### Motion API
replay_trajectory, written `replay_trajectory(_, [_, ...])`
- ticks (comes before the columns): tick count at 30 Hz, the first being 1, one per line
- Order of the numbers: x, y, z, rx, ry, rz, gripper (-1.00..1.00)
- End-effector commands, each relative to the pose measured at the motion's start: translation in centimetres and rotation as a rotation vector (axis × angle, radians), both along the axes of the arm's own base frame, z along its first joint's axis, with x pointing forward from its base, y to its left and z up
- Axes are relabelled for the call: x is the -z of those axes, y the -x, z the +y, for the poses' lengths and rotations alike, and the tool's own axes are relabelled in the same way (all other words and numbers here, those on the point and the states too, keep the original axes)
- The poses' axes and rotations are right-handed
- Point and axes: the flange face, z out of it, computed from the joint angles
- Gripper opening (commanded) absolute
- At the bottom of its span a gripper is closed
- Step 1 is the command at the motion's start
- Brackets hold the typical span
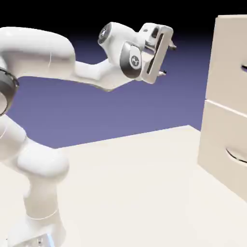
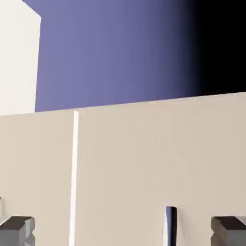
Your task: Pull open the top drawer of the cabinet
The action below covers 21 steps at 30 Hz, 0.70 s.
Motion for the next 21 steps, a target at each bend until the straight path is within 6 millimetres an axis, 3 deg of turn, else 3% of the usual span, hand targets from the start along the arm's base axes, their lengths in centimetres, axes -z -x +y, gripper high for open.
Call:
replay_trajectory(1, [-0.5, -0.2, -0.2, -0.02, 0.058, -0.027, 0.0])
replay_trajectory(11, [-3.6, -2.8, -3.4, -0.158, 0.648, -0.263, 0.0])
replay_trajectory(21, [-3.2, -7.7, -6.7, -0.22, 1.275, -0.408, 0.0])
